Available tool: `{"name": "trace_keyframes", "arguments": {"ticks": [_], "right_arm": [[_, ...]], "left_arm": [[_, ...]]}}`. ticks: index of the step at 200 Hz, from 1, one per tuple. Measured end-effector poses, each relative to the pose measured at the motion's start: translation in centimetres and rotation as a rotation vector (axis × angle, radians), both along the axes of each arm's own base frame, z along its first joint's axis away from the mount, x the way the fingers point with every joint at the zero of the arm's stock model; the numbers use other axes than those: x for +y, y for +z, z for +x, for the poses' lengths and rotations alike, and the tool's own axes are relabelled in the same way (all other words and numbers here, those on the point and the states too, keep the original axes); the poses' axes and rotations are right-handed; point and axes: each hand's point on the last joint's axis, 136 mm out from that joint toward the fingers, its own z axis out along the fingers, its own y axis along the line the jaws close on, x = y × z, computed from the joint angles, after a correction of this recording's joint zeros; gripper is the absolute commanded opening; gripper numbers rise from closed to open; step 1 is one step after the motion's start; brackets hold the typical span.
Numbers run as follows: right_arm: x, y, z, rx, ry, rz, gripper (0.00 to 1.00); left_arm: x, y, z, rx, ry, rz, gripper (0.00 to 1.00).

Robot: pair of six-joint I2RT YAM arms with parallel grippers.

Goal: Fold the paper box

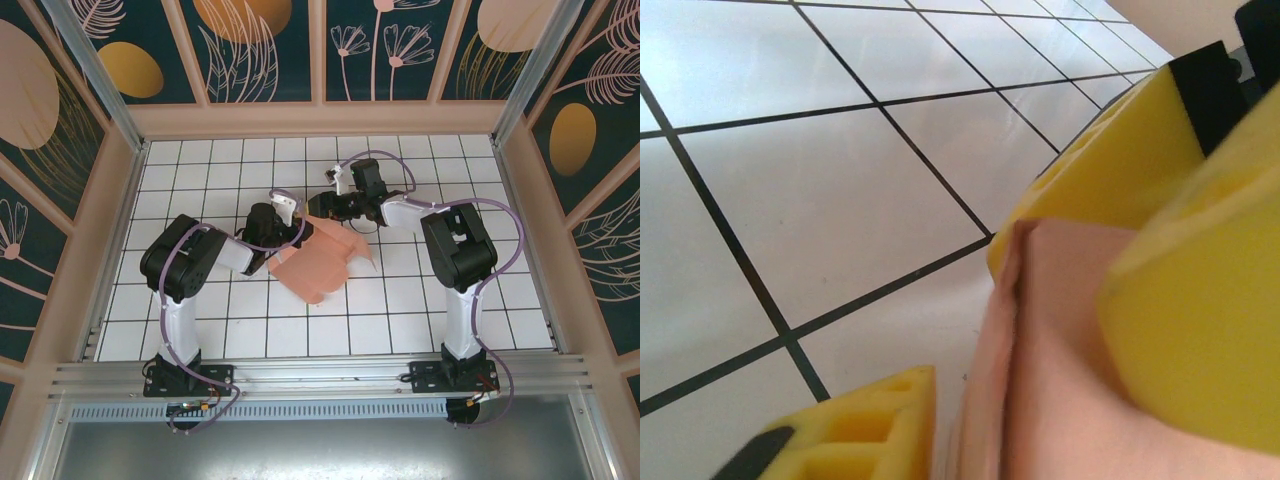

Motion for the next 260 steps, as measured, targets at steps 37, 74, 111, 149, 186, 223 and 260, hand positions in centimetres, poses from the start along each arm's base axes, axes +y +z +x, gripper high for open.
{"name": "trace_keyframes", "arguments": {"ticks": [37, 74, 111, 149, 186, 223, 260], "right_arm": [[-0.2, -0.1, 0.1, 0.005, -0.005, 0.000, 0.52], [-0.5, -0.1, 0.3, 0.005, -0.012, 0.000, 0.52], [-0.5, -0.1, 0.3, 0.006, -0.011, 0.002, 0.52], [-0.5, 0.0, 0.2, 0.010, -0.007, 0.006, 0.52], [-0.5, 0.0, 0.2, 0.013, -0.005, 0.009, 0.52], [-0.5, 0.0, 0.2, 0.015, -0.007, 0.010, 0.52], [-0.6, 0.0, 0.3, 0.015, -0.011, 0.009, 0.55]], "left_arm": [[0.2, -0.1, -0.1, 0.001, 0.006, -0.002, 0.43], [0.7, -1.3, -1.2, 0.022, 0.005, 0.009, 0.42], [0.7, -1.4, -1.3, 0.027, 0.008, 0.004, 0.33], [0.4, -1.6, -0.9, 0.039, 0.008, -0.010, 0.33], [-0.2, -1.1, -0.2, 0.039, 0.004, -0.035, 0.18], [-0.5, -1.2, -0.1, 0.044, -0.008, -0.046, 0.05], [-0.6, -1.2, -0.1, 0.044, -0.011, -0.046, 0.02]]}}
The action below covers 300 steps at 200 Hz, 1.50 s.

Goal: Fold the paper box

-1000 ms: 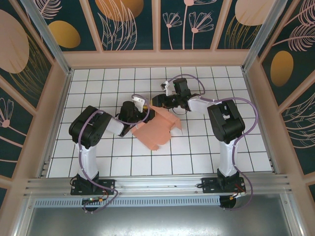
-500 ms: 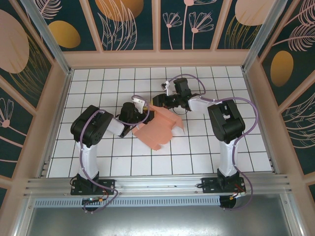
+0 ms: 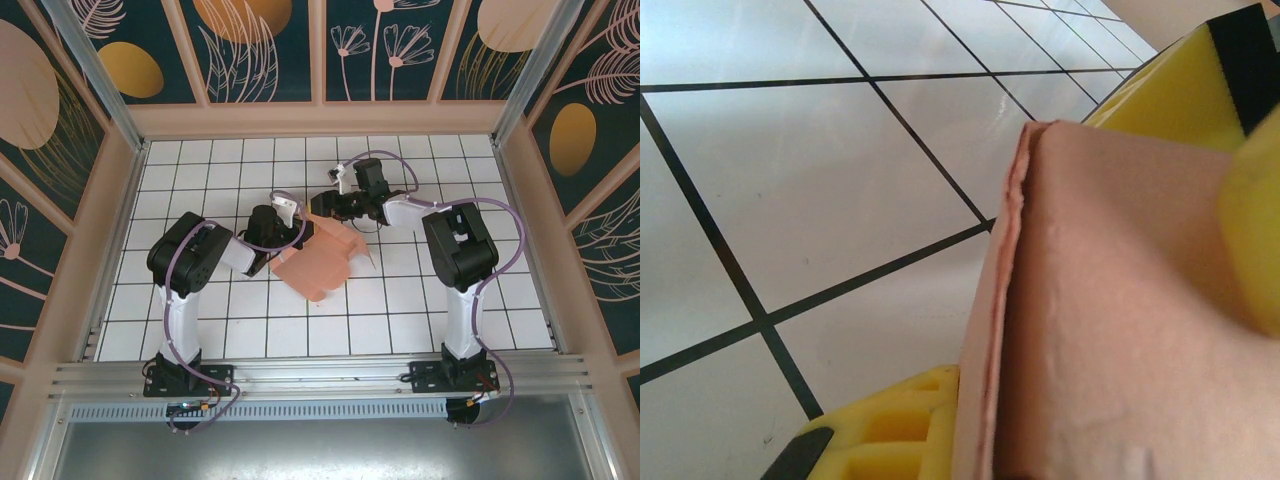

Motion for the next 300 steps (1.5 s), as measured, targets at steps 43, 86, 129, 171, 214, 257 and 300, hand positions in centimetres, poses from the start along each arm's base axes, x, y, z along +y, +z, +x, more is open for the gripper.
{"name": "trace_keyframes", "arguments": {"ticks": [43, 86, 129, 171, 214, 257, 300], "right_arm": [[-1.1, 0.0, 0.6, -0.012, -0.055, -0.030, 0.78], [-5.5, 4.1, 1.5, -0.096, -0.205, -0.033, 0.83], [-13.9, 11.3, 2.0, -0.280, -0.473, 0.027, 0.82], [-20.2, 13.5, -1.1, -0.380, -0.682, 0.076, 0.82], [-21.7, 11.2, -3.9, -0.332, -0.745, 0.146, 0.77], [-16.7, 10.5, -5.8, -0.200, -0.625, 0.283, 0.66], [-12.0, 12.2, -6.0, -0.112, -0.507, 0.403, 0.47]], "left_arm": [[0.0, -0.1, 0.0, 0.012, 0.007, -0.006, 0.00], [0.2, -0.1, 0.2, 0.059, 0.043, -0.038, 0.00], [0.4, 0.0, 0.6, 0.129, 0.105, -0.101, 0.00], [1.2, 2.2, 2.2, 0.166, 0.210, -0.264, 0.00], [1.4, 5.8, 3.3, 0.140, 0.252, -0.445, 0.00], [1.4, 8.1, 3.5, 0.097, 0.239, -0.529, 0.00], [1.3, 9.2, 3.5, 0.075, 0.230, -0.566, 0.00]]}}
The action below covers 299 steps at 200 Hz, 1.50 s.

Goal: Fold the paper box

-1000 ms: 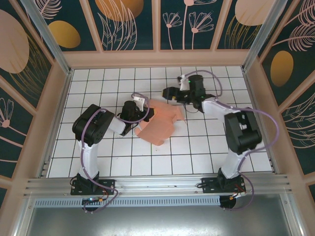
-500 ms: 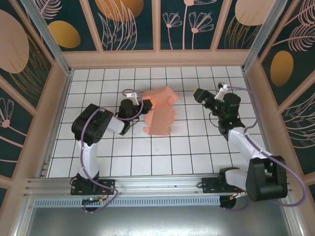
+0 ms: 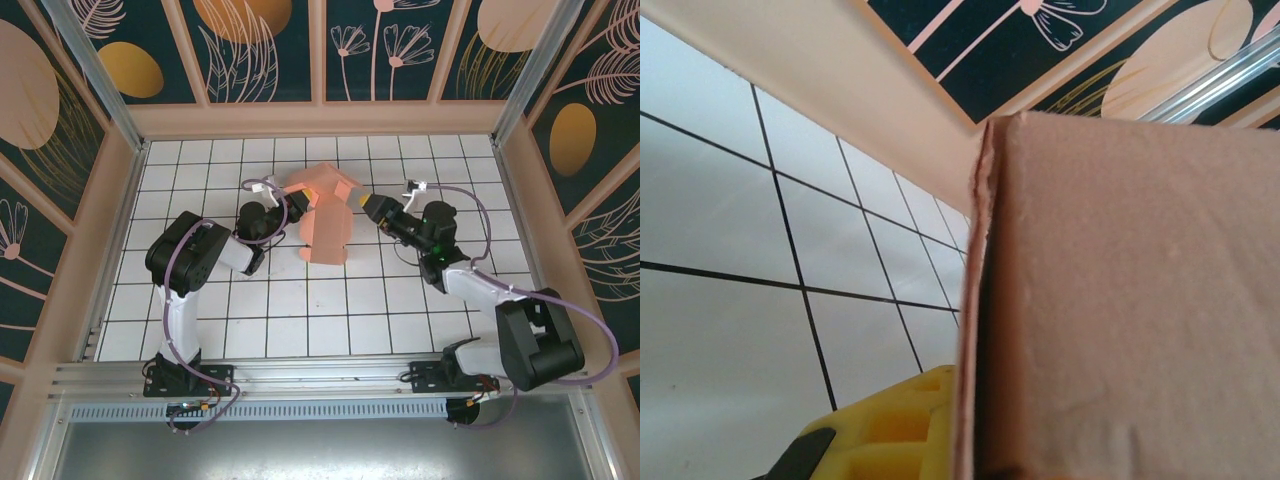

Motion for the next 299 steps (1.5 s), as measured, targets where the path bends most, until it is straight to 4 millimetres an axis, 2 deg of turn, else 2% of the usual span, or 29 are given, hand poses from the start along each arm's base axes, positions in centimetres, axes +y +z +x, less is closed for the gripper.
{"name": "trace_keyframes", "arguments": {"ticks": [44, 84, 95, 116, 135, 166, 182, 208, 249, 299], "right_arm": [[1.9, 2.0, 1.4, -0.014, 0.060, 0.058, 0.37], [3.6, 1.2, 1.7, 0.015, 0.110, 0.059, 0.35], [3.7, 0.9, 1.7, 0.021, 0.117, 0.053, 0.38], [3.7, 0.8, 1.8, 0.020, 0.115, 0.045, 0.49], [3.3, 0.8, 1.9, 0.002, 0.088, 0.034, 0.52], [1.1, 1.5, 0.9, -0.041, 0.011, 0.027, 0.53], [0.4, 1.6, 0.6, -0.057, -0.012, 0.034, 0.52], [0.4, 1.0, 0.4, -0.039, -0.011, 0.055, 0.47], [2.0, 0.8, -0.1, -0.028, 0.040, 0.098, 0.43], [3.2, 2.1, 0.4, -0.052, 0.072, 0.138, 0.29]], "left_arm": [[0.0, 0.2, 0.0, -0.002, -0.001, -0.010, 0.00], [0.1, 0.2, 0.1, 0.000, 0.003, -0.013, 0.00], [0.1, 0.2, 0.1, 0.002, 0.003, -0.015, 0.00], [0.1, 0.2, 0.1, 0.010, 0.003, -0.025, 0.00], [0.1, 0.2, 0.1, 0.021, 0.003, -0.036, 0.00], [0.1, 0.2, 0.1, 0.030, 0.002, -0.045, 0.00], [0.1, 0.2, 0.1, 0.032, 0.002, -0.047, 0.00], [0.1, 0.3, 0.1, 0.037, -0.001, -0.054, 0.00], [-0.1, 0.3, 0.0, 0.041, -0.015, -0.060, 0.00], [-0.1, 0.4, -0.1, 0.043, -0.018, -0.062, 0.00]]}}
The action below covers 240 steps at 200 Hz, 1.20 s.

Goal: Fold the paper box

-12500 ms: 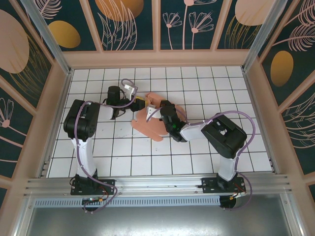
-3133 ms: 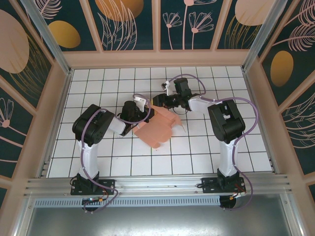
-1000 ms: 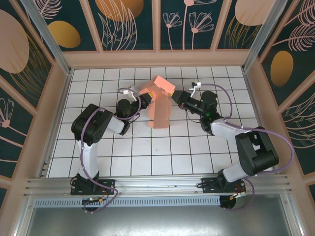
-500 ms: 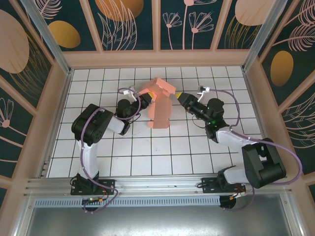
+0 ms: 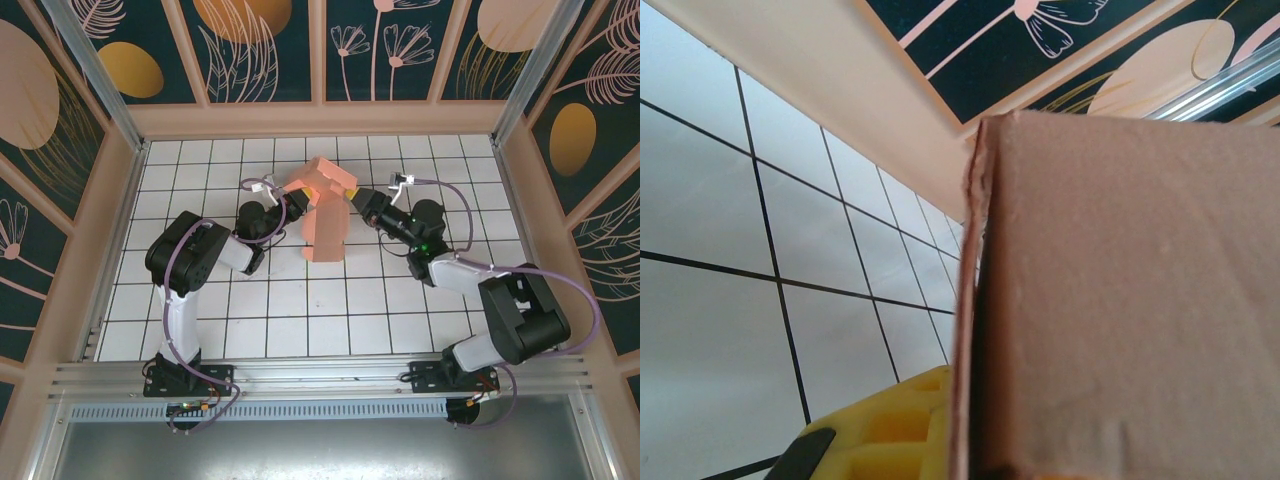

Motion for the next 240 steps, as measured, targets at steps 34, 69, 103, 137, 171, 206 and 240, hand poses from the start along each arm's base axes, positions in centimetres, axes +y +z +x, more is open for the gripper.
{"name": "trace_keyframes", "arguments": {"ticks": [34, 69, 103, 137, 171, 206, 240], "right_arm": [[0.3, -0.4, 0.5, 0.021, 0.004, 0.004, 0.25], [0.6, -0.8, 0.8, 0.048, 0.005, -0.017, 0.19], [0.9, -1.2, 1.0, 0.059, 0.008, -0.048, 0.25], [1.2, -1.7, 1.1, 0.069, 0.007, -0.077, 0.16], [1.0, -2.5, 1.4, 0.090, -0.011, -0.109, 0.00], [0.9, -3.2, 1.5, 0.107, -0.020, -0.128, 0.09], [0.8, -3.4, 1.6, 0.108, -0.028, -0.139, 0.18]], "left_arm": [[0.0, 0.0, 0.0, 0.000, 0.000, 0.000, 0.00], [0.0, 0.0, 0.0, 0.000, 0.000, 0.001, 0.00], [0.1, -0.3, 0.1, 0.009, 0.002, 0.006, 0.00], [0.1, -0.8, 0.1, 0.023, 0.004, 0.019, 0.00], [0.5, -1.2, 0.4, 0.036, 0.023, 0.034, 0.00], [0.7, -1.6, 0.5, 0.036, 0.032, 0.052, 0.00], [0.6, -1.7, 0.4, 0.041, 0.028, 0.057, 0.00]]}}
